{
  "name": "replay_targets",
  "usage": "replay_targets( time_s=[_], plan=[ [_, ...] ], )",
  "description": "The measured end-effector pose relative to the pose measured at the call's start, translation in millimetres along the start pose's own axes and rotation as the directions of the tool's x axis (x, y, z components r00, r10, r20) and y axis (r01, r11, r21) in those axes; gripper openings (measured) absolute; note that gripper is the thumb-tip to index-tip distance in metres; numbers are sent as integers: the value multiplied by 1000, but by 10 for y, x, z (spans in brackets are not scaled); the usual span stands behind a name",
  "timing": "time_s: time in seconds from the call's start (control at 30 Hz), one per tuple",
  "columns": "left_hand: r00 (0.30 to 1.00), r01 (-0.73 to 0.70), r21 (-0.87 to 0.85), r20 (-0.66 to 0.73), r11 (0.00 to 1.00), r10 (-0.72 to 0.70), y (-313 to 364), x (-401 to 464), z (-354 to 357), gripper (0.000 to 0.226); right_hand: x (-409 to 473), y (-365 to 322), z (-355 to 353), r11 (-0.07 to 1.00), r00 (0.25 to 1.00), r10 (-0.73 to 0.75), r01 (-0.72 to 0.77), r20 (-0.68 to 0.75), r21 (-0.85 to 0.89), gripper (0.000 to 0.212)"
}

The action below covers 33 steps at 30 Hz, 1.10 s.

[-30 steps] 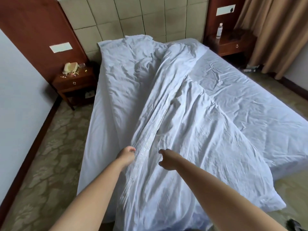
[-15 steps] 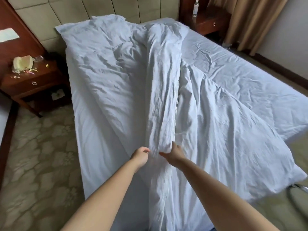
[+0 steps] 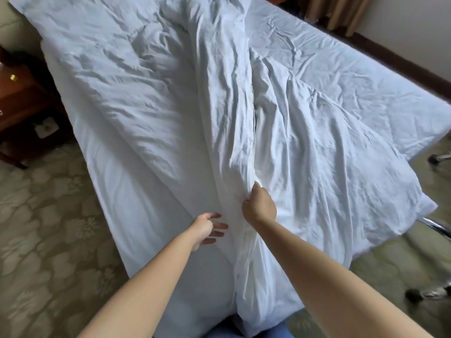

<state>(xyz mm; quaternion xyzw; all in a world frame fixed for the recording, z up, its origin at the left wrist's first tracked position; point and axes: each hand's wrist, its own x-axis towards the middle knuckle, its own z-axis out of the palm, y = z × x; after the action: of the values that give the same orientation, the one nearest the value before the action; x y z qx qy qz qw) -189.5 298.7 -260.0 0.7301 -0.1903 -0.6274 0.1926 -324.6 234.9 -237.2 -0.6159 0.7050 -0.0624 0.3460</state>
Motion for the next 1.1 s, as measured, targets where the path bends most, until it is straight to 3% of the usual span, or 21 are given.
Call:
replay_targets(
  time_s=[0.07, 0.13, 0.23, 0.4, 0.5, 0.6, 0.7, 0.8, 0.97, 1.1],
  plan=[
    [999, -3, -28, -33, 1000, 2, -2, -103, -46, 43, -111, -81, -20, 983, 989, -149, 147, -9, -110, 65],
    [996, 10, -41, -85, 999, -14, -51, -195, -110, 41, -193, -135, 25, 927, 946, -316, 324, 74, -189, 77],
    [982, 44, -36, -182, 998, -50, -188, -321, -259, 38, -164, -148, 139, 852, 901, -398, 433, 174, -295, 75],
    [962, 93, -8, -257, 996, -92, -325, -514, -410, 34, -157, -66, 197, 762, 882, -419, 470, 215, -446, 72],
    [966, 77, 25, -250, 997, -68, -273, -560, -394, 35, -221, -46, 206, 777, 888, -391, 460, 242, -430, 71],
    [974, 44, 54, -224, 998, -31, -161, -572, -406, 35, -274, -90, 240, 863, 900, -357, 420, 249, -281, 55],
    [982, 2, 97, -189, 995, 17, -85, -536, -499, 32, -290, -128, 302, 952, 933, -269, 295, 241, -80, 36],
    [988, -30, 135, -146, 990, 50, -84, -484, -651, 29, -337, -171, 426, 993, 959, -116, 116, 261, 13, 47],
    [993, -114, 209, -12, 971, 119, -163, -462, -1023, 27, -659, -499, 698, 996, 990, -31, 41, 137, -77, 39],
    [984, -172, 291, 89, 941, 152, -189, -480, -1567, 30, -936, -890, 774, 973, 1000, -9, 9, 2, -230, 48]
  ],
)
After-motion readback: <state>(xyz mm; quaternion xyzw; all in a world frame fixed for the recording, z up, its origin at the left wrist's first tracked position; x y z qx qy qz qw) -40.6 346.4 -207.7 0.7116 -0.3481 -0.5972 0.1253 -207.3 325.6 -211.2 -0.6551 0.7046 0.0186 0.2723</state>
